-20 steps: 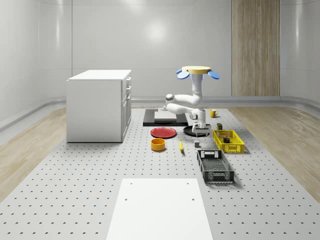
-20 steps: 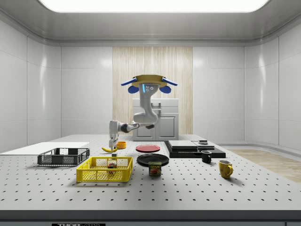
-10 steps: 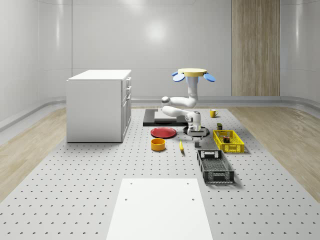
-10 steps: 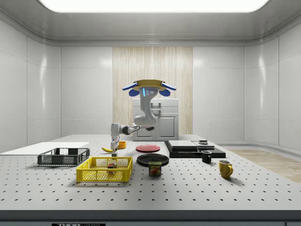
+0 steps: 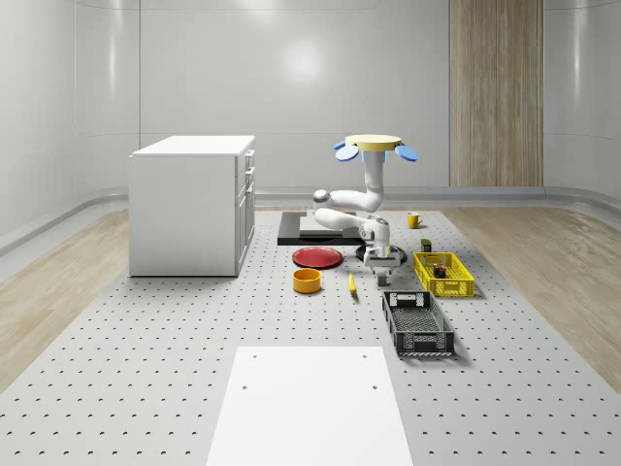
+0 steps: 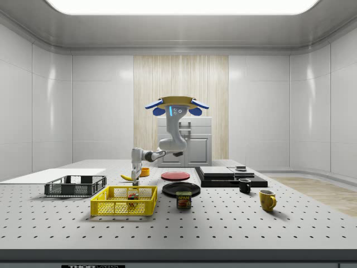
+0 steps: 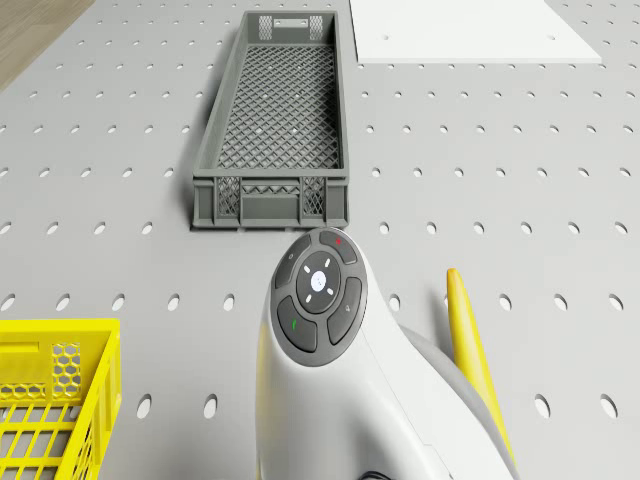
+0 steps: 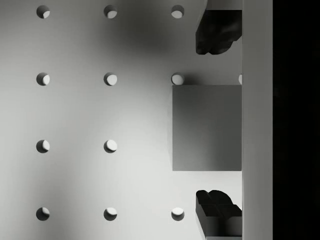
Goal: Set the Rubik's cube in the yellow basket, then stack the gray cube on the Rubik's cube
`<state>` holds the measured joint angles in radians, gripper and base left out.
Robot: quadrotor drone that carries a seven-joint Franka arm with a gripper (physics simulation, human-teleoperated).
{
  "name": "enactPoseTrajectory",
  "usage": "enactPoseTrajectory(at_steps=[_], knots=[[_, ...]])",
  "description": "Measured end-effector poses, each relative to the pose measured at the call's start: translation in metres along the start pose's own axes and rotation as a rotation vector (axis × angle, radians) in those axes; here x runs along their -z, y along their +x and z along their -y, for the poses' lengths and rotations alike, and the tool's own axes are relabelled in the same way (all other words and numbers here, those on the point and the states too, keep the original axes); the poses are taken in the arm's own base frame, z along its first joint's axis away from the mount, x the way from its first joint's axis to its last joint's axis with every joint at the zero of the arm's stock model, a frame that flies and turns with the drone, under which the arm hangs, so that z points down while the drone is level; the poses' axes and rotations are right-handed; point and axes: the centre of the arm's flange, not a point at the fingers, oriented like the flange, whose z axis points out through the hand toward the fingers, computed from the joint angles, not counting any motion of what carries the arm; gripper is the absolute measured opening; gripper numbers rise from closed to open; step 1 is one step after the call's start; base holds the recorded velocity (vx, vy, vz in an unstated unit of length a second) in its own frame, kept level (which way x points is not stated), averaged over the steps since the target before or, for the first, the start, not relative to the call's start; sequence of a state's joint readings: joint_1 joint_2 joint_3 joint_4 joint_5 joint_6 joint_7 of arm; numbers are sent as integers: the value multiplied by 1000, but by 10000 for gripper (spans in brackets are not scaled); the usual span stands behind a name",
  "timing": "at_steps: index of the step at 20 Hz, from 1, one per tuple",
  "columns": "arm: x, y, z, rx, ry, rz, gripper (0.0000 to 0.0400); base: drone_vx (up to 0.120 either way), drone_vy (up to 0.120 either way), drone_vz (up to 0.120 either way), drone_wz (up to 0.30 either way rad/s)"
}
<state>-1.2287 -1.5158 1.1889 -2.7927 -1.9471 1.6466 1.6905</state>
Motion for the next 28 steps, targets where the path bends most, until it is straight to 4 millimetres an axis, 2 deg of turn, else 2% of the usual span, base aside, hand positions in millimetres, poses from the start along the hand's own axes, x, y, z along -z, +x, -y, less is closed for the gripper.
enactPoseTrajectory(at_steps=[19, 20, 23, 28], knots=[[-25, 9, 5, 0, 0, 0, 400, 0, 0, 0, 0], [-25, 9, 5, 0, 0, 0, 388, 0, 0, 0, 0], [-26, 10, 4, 0, 0, 0, 315, 0, 0, 0, 0], [-26, 10, 4, 0, 0, 0, 269, 0, 0, 0, 0]])
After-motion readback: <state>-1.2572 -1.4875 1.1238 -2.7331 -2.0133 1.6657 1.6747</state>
